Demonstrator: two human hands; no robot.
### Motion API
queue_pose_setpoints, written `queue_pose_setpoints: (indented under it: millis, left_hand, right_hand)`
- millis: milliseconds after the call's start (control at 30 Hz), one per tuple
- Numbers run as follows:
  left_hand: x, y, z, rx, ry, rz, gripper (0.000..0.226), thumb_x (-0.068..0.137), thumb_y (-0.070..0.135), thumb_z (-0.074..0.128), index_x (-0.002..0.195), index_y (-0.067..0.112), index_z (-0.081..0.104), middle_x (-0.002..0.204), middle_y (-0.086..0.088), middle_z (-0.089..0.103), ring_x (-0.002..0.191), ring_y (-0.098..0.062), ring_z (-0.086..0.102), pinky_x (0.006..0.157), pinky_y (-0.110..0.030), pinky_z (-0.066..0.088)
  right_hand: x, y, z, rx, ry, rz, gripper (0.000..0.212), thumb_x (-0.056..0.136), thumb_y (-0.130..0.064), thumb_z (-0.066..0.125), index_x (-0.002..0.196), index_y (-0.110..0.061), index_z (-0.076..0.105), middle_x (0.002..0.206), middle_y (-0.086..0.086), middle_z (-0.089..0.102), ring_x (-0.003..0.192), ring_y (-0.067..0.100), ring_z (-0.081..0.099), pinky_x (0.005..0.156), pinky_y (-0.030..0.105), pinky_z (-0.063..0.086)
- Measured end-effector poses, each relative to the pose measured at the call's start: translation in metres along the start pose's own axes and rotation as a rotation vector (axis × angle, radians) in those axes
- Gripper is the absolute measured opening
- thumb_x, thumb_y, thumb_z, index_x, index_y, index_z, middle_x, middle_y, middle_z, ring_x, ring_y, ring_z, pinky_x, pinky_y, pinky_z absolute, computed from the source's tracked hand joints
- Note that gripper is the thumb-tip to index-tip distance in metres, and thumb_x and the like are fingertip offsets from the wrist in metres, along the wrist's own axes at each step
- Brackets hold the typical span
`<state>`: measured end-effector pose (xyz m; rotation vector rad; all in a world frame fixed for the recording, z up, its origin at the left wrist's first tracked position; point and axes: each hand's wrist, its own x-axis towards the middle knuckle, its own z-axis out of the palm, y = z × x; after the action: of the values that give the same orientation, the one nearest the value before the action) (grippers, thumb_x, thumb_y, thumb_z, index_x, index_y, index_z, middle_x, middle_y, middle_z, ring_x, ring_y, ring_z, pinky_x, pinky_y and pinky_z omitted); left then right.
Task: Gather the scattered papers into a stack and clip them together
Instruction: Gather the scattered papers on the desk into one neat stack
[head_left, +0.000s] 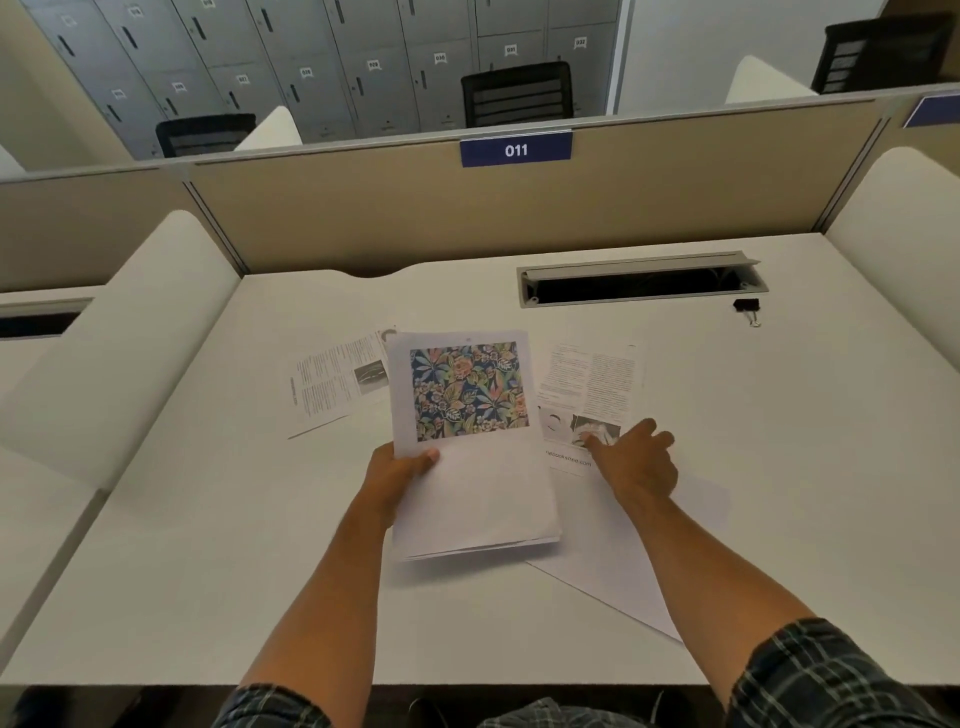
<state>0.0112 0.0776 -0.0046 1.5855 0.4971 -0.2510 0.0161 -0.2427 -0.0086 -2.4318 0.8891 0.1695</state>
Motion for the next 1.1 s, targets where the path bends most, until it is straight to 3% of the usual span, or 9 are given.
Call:
queue_pose_setpoints:
  millis: [200,433,567,667,767,900,1000,1100]
  left_hand:
    - [-0.002,-0.007,-0.006,-0.001,0.006,-0.022,0.021,0.086,0.013,0.083,0.103,0.016,0.072,0.099,-0.007,0.078,0.087,-0.025,0.075,0.060,-0.030,0.062]
    - [0.002,-0.019,-0.004,0.050,-0.036,-0.035,0.031,0.083,0.015,0.086,0.110,0.010,0.071,0.103,-0.011,0.077,0.091,-0.030,0.075,0.072,-0.037,0.062]
    - [0.004,-0.025,-0.003,0.103,-0.046,-0.033,0.019,0.085,0.013,0.084,0.100,0.014,0.072,0.097,-0.009,0.078,0.085,-0.026,0.075,0.064,-0.032,0.061]
    - [0.004,-0.023,-0.002,0.115,-0.054,-0.035,0.022,0.081,0.015,0.088,0.095,0.017,0.072,0.095,-0.008,0.078,0.082,-0.025,0.076,0.063,-0.031,0.061]
    - [0.004,-0.023,-0.001,0.122,-0.070,-0.042,0.037,0.072,0.022,0.091,0.101,0.014,0.071,0.097,-0.009,0.077,0.087,-0.029,0.075,0.073,-0.037,0.062]
    - [0.007,-0.026,-0.003,0.124,-0.070,-0.038,0.030,0.080,0.018,0.088,0.104,0.013,0.071,0.100,-0.011,0.077,0.088,-0.031,0.074,0.079,-0.042,0.062]
    - [0.006,-0.026,-0.002,0.126,-0.080,-0.035,0.035,0.076,0.022,0.091,0.104,0.014,0.071,0.100,-0.010,0.077,0.088,-0.029,0.075,0.075,-0.039,0.062]
    - [0.005,-0.024,-0.002,0.120,-0.089,-0.026,0.041,0.070,0.026,0.091,0.104,0.016,0.070,0.098,-0.005,0.078,0.087,-0.027,0.076,0.067,-0.034,0.063]
  right_hand:
    - [-0.002,-0.010,0.009,-0.133,0.018,-0.055,0.109,0.083,-0.055,0.083,0.156,0.002,0.026,0.140,0.022,0.052,0.118,0.036,0.066,0.088,0.043,0.058]
    - [0.003,-0.014,0.010,-0.021,0.010,-0.003,0.086,0.085,-0.035,0.084,0.147,0.003,0.037,0.134,0.022,0.060,0.118,0.038,0.066,0.089,0.042,0.057]
    - [0.000,-0.015,0.010,0.063,0.005,0.069,0.075,0.083,-0.032,0.085,0.138,-0.001,0.043,0.134,0.021,0.054,0.110,0.040,0.068,0.082,0.042,0.058]
    - [-0.003,-0.018,0.013,0.088,0.022,0.063,0.095,0.084,-0.027,0.084,0.154,0.000,0.026,0.141,0.024,0.045,0.110,0.042,0.067,0.083,0.045,0.059]
    - [-0.005,-0.022,0.019,0.081,0.030,0.022,0.110,0.089,-0.023,0.080,0.164,0.001,0.003,0.143,0.027,0.043,0.114,0.043,0.066,0.087,0.046,0.058]
    - [-0.001,-0.026,0.019,0.124,0.021,0.056,0.109,0.092,-0.023,0.077,0.164,0.002,-0.001,0.143,0.027,0.043,0.117,0.043,0.065,0.089,0.047,0.057]
    - [0.007,-0.027,0.014,0.193,-0.022,0.120,0.095,0.095,-0.023,0.074,0.163,0.000,0.011,0.143,0.027,0.046,0.123,0.044,0.061,0.094,0.048,0.055]
    - [0.014,-0.024,0.010,0.241,-0.038,0.121,0.055,0.097,-0.023,0.070,0.141,-0.002,0.044,0.133,0.022,0.061,0.118,0.041,0.065,0.088,0.043,0.055]
